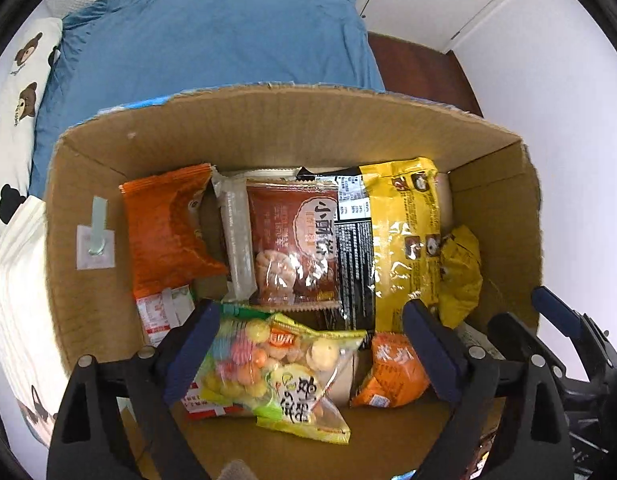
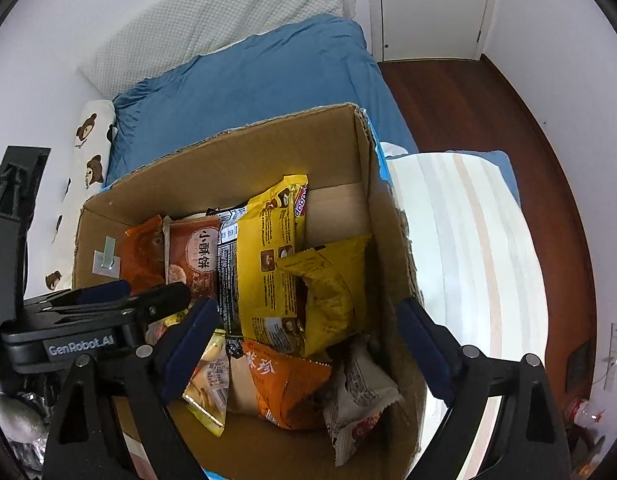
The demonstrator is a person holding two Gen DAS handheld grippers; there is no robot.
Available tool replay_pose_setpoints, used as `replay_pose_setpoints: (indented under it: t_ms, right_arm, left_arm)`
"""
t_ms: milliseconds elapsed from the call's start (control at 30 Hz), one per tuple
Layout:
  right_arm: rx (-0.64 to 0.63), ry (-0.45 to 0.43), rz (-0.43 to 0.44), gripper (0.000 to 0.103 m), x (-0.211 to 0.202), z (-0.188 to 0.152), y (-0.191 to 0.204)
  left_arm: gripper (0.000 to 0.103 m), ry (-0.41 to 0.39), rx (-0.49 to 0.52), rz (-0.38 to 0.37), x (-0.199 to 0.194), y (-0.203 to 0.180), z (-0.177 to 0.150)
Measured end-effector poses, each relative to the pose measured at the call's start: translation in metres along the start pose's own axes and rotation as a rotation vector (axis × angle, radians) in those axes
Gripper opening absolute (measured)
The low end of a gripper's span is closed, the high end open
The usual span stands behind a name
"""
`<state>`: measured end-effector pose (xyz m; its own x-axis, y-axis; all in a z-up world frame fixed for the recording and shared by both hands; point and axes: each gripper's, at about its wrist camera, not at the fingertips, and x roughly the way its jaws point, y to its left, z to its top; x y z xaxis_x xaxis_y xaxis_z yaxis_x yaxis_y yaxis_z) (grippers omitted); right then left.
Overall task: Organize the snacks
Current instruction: 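Carry the yellow bag and brown pack into the box and release them, then lift both tools out of the box and move toward the last two snacks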
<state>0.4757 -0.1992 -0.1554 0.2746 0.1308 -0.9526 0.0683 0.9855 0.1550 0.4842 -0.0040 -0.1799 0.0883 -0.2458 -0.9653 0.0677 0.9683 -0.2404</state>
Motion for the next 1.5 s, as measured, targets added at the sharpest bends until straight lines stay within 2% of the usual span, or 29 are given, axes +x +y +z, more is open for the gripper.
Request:
replay_pose_setpoints:
  t_ms: [100, 267, 500, 1000, 1167, 1300, 1400, 1500]
  right_arm:
    - [-0.008, -0.017, 0.002, 0.095, -0.011, -0.005, 0.002]
    - [-0.039, -0.049, -0.007, 0.095, -0.032, -0.021, 0.009]
    - [-0.078, -0.108, -0.02, 0.095, -0.06, -0.059, 0.021]
    - [-0.103, -0.235, -0.001, 0.095, -0.137, -0.134, 0.032]
    - [-0.089, -0.245, 0.031, 0.095, -0.151, -0.152, 0.031]
    - [-0.081, -0.226, 0.069, 0.095, -0.145, -0.167, 0.033]
    - [-0.079, -0.178, 0.108, 0.095, -0.123, -0.182, 0.038]
    - [-0.088, -0.09, 0.142, 0.094, -0.083, -0.202, 0.048]
  left_arm:
    - [0.093, -0.051, -0.009, 0.015, -0.019, 0.001, -0.01]
    - [0.093, -0.197, -0.002, 0.089, -0.06, 0.001, -0.043]
    - [0.093, -0.344, -0.006, 0.15, -0.1, 0.006, -0.09]
    - [0.093, -0.5, 0.013, 0.176, -0.155, -0.008, -0.171]
    - [0.093, -0.523, 0.001, 0.171, -0.163, -0.006, -0.19]
    - [0.093, -0.507, -0.03, 0.172, -0.156, 0.006, -0.206]
    - [0.093, -0.474, -0.069, 0.194, -0.137, 0.026, -0.223]
    - [0.093, -0.404, -0.112, 0.241, -0.105, 0.053, -0.241]
